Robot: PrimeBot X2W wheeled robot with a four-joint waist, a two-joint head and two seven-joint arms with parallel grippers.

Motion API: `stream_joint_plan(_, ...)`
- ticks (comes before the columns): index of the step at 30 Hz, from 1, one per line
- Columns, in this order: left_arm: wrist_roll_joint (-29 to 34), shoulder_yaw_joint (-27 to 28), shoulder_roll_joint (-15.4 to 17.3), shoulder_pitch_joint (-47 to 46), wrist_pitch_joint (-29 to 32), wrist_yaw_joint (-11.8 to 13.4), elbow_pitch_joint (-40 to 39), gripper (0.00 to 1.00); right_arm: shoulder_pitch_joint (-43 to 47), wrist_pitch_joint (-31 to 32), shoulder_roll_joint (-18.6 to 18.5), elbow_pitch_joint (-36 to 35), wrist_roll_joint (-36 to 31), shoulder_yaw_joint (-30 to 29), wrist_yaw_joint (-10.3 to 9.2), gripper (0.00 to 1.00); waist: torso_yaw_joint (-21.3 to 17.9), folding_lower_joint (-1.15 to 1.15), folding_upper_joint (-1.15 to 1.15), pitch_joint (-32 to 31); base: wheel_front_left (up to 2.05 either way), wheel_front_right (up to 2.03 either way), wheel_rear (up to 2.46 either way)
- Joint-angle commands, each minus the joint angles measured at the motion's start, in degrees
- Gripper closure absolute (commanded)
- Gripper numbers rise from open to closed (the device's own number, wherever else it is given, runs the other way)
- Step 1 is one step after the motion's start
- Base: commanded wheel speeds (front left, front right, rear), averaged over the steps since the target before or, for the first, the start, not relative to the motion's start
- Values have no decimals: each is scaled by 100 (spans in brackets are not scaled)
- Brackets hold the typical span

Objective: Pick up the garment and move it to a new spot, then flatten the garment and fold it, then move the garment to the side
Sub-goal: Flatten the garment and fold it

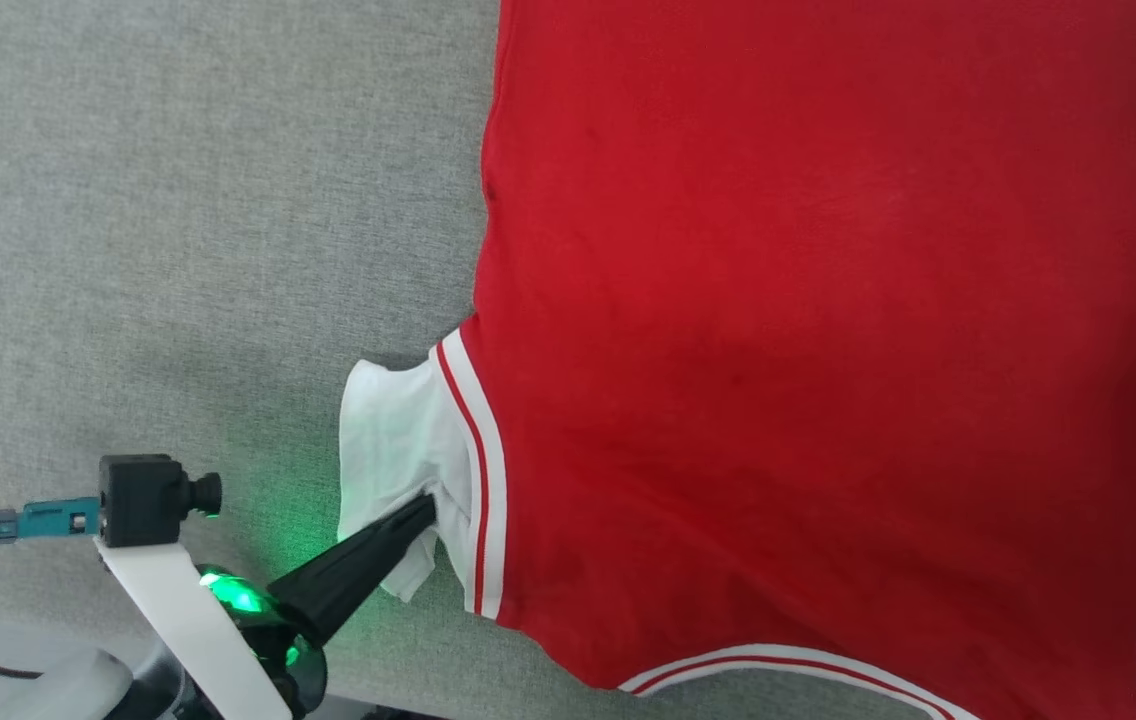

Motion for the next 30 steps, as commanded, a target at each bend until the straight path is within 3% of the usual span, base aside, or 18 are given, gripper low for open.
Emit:
stream_joint_plan(1,39,-14,20,-80,-58,15,72,100,220,-50,-48,109,61,36,-3,100,-53,0,0,-113,0,0,0)
stream_joint_plan(9,-14,-151,163,153,-391,15,293,100,1135,-54,-715,-820,940,832,-3,100,-362,0,0,-809,0,0,0)
stream_joint_plan(10,-7,-177,196,207,-480,14,370,100,1577,121,-966,-1338,1215,916,-3,100,-436,0,0,-968,0,0,0)
stream_joint_plan(16,-53,-246,277,376,-706,14,541,100,3473,919,-1436,-3080,2135,633,-3,100,-640,0,0,-1343,0,0,0)
stream_joint_plan(19,-131,-245,294,450,-816,14,593,100,4930,1320,-1259,-4175,2514,232,-3,100,-757,0,0,-1505,0,0,0)
stream_joint_plan(23,-184,-251,277,495,-875,15,676,100,6239,1567,-970,-5067,2700,80,-3,100,-845,0,0,-1617,0,0,0)
stream_joint_plan(30,-257,-205,253,563,-958,14,738,100,7727,1821,-545,-5788,2789,425,-4,100,-928,0,0,-1684,0,0,0)
